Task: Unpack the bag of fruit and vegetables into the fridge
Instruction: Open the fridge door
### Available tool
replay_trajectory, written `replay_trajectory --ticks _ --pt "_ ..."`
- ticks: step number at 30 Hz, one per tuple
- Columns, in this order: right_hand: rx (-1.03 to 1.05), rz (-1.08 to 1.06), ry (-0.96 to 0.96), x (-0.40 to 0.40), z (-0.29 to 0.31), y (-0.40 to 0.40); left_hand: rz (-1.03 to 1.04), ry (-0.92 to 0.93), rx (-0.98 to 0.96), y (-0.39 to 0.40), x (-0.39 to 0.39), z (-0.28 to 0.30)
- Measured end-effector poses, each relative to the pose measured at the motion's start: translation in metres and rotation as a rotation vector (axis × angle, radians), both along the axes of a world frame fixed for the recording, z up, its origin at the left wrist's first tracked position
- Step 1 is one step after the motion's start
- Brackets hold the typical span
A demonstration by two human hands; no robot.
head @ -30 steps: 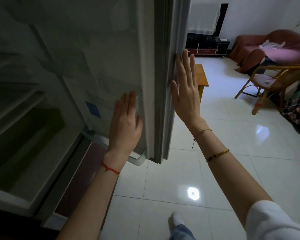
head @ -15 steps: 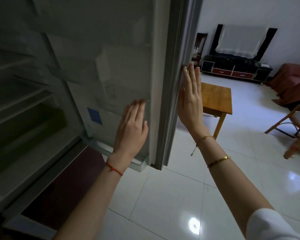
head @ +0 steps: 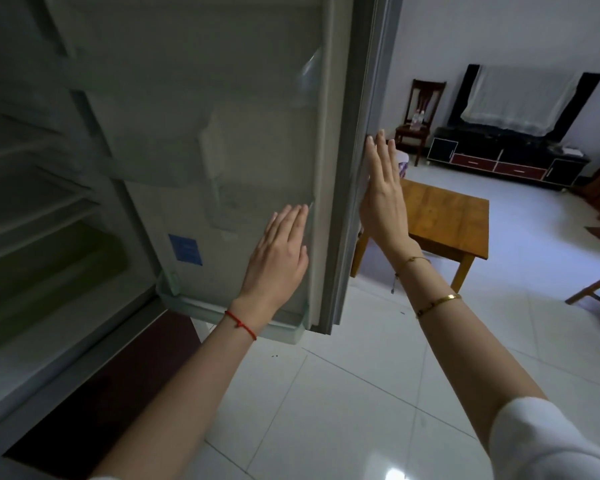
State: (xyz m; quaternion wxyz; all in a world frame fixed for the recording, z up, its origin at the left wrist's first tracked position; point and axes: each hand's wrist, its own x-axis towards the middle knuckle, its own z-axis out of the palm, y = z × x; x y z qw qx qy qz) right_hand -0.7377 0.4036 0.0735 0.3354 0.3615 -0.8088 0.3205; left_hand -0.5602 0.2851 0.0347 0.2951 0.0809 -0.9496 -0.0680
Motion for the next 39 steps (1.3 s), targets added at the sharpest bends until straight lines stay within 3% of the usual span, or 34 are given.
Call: replay_trajectory --ticks 22,39 --pt "0.087 0.136 -0.111 -0.183 0.009 -0.070 0.083 0.038 -0.059 -0.032 -0.165 -0.005" --pt "0.085 0.308 -0.124 -0.257 0.017 -0.108 0.233 0.013 -0.064 -0.041 -0.232 -0.006"
